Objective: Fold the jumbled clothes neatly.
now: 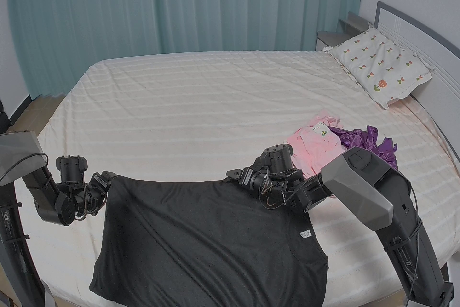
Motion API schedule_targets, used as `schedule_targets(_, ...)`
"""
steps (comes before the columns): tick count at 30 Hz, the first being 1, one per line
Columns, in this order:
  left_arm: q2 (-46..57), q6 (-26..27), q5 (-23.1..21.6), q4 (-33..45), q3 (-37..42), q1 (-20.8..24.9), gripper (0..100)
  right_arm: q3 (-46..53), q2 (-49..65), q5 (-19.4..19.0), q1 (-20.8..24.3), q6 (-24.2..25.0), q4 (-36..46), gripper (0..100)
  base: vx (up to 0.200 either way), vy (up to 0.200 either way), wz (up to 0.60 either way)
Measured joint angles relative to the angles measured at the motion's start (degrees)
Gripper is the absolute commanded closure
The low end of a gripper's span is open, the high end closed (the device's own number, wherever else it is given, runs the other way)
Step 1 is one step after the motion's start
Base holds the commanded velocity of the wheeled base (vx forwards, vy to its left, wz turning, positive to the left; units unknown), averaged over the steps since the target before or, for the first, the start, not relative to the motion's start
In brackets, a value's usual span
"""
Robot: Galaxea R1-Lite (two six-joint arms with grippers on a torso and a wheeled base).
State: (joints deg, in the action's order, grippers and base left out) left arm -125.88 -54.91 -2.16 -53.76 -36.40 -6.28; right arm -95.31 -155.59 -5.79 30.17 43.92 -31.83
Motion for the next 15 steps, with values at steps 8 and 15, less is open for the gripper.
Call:
schedule_targets(8, -0.13, 0.00, -0.02, 0.00, 0.02, 0.02, 0, -6.55, -2.62, 0.40, 1.00, 0.88, -3.61, 0, 0.000, 0.000, 0.00)
schedule_targets(15, -0.30, 0.00, 0.00, -0.05, 0.02, 0.05, 0, -15.42, -4.43, 2.35, -0.68, 2.77, -8.22, 0, 0.000, 0.000, 0.00)
